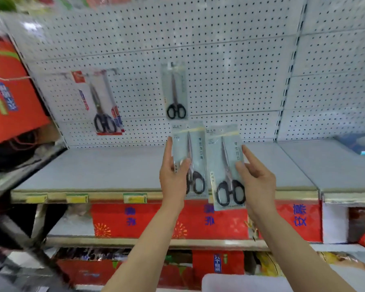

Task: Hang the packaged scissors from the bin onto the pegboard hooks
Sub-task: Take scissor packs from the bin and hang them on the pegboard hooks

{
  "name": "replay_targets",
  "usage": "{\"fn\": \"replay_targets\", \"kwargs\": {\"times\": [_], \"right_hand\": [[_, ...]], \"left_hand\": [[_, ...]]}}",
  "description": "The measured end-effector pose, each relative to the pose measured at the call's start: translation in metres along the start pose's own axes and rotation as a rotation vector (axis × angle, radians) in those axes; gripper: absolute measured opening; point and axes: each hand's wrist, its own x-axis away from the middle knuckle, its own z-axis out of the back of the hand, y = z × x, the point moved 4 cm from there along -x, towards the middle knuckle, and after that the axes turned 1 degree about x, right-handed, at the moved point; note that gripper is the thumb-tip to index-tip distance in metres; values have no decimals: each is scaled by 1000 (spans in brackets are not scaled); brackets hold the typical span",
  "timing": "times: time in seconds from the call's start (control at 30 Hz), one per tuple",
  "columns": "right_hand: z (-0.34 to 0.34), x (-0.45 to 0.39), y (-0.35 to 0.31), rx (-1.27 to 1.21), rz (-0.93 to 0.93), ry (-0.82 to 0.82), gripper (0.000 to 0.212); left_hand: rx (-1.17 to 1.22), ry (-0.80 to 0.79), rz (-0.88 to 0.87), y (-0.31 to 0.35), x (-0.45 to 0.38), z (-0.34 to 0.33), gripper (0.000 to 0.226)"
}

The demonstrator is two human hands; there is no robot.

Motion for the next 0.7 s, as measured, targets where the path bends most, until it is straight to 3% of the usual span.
{"fn": "replay_targets", "kwargs": {"times": [0.37,0.7], "right_hand": [[-67,-50,-55,-74,124,52,40],[-94,-83,-52,-84,139,96,40]], "left_hand": [[58,20,-137,79,-123,-10,68],[39,54,-47,59,-178,-20,67]]}}
